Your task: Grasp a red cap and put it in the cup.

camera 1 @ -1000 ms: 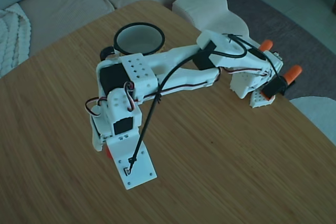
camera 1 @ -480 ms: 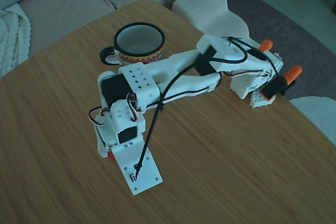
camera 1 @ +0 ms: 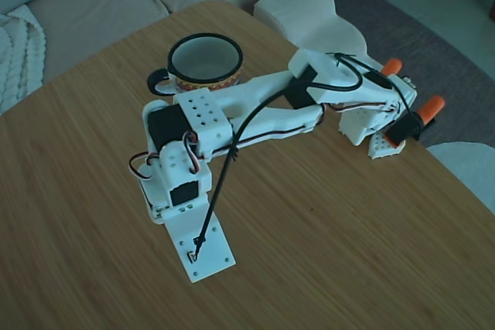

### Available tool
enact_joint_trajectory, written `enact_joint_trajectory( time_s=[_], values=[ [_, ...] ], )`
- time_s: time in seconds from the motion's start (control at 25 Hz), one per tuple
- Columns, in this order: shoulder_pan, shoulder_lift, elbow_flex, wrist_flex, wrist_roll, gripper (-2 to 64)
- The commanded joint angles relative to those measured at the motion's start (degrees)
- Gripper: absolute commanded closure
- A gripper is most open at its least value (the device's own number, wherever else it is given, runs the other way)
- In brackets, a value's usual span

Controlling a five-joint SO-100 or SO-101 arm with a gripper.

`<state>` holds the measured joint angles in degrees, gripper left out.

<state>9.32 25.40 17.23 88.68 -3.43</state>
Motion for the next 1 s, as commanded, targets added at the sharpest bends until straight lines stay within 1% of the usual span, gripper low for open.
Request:
enact_joint_trajectory(
  time_s=[0.0,0.12,0.24,0.36,0.52,0.64,0.76,0.96],
  values=[
    [0.88,1.85,-1.23,0.18,0.26,59.4],
    [1.67,1.85,-1.14,0.18,0.18,61.9],
    [2.55,2.90,-0.62,0.26,-0.09,61.9],
    [3.60,3.78,-2.11,0.88,-0.09,61.9],
    [3.96,8.17,-2.11,3.08,0.26,61.9],
    [4.22,11.60,-1.76,3.16,0.35,61.9],
    [4.31,15.03,-1.85,5.63,0.18,61.9],
    [5.27,20.65,-1.85,7.29,0.35,61.9]
  ],
)
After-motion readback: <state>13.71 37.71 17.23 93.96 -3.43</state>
